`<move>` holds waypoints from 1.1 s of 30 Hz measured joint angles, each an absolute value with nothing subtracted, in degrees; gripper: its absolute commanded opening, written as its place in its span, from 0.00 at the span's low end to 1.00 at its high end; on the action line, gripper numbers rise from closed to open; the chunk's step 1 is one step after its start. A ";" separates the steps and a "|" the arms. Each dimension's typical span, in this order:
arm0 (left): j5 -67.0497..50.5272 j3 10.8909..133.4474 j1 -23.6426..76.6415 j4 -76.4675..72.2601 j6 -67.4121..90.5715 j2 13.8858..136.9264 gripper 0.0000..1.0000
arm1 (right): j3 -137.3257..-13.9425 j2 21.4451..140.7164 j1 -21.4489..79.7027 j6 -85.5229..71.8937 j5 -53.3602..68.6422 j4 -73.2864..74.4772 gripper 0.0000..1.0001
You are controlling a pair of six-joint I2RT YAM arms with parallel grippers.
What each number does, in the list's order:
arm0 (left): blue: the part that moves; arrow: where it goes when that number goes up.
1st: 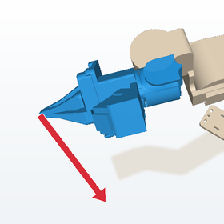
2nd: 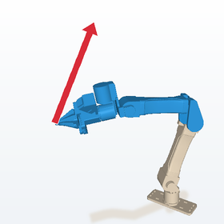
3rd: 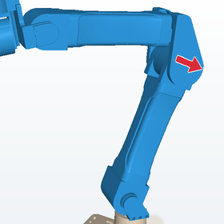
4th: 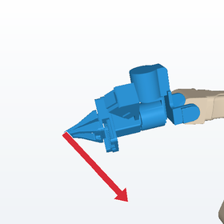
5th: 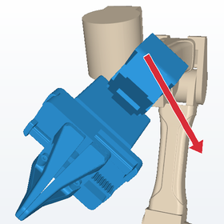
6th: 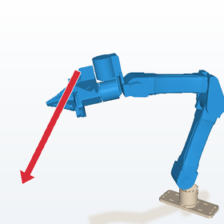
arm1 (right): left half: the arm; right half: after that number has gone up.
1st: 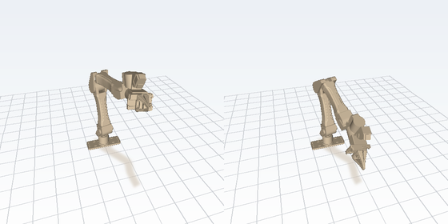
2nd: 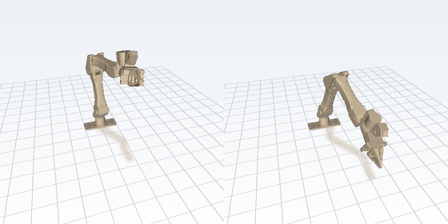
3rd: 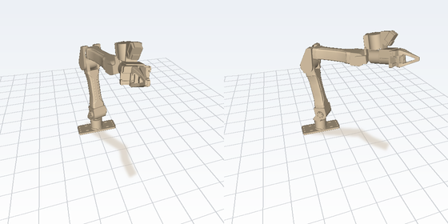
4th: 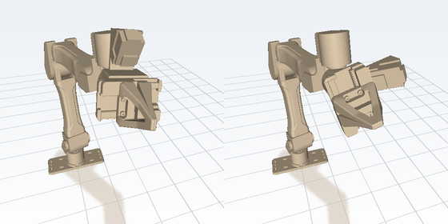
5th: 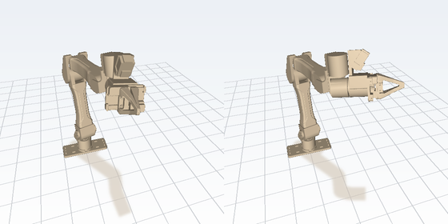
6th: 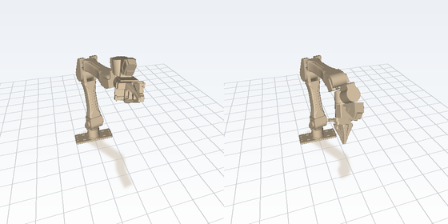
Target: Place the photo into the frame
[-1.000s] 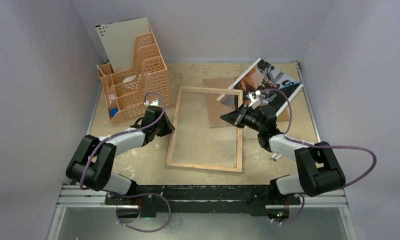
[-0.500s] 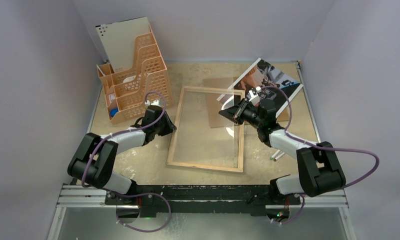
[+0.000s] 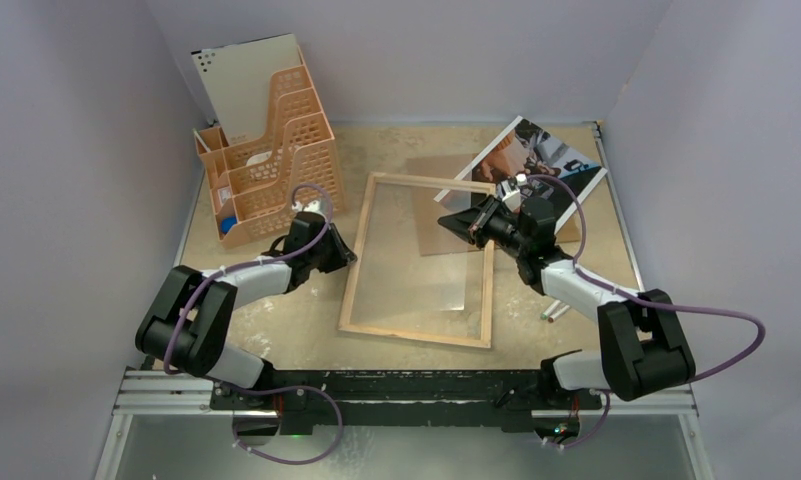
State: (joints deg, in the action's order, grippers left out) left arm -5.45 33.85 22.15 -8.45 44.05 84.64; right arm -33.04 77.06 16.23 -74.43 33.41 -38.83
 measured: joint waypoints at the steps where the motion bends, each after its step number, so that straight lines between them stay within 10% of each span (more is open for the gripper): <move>1: -5.74 33.82 22.15 -8.47 44.21 84.64 0.00 | -33.15 77.06 16.23 -74.72 33.43 -38.83 0.00; 20: -6.83 32.32 22.15 -9.91 45.54 83.88 0.00 | -33.21 80.27 16.38 -77.03 33.91 -39.42 0.00; 33: -6.26 32.27 22.15 -9.21 45.45 83.33 0.22 | -31.62 78.17 16.38 -69.89 29.45 -31.07 0.39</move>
State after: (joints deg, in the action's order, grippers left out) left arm -6.26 32.27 22.15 -9.21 45.45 83.33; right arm -31.62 78.17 16.38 -69.89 29.45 -31.07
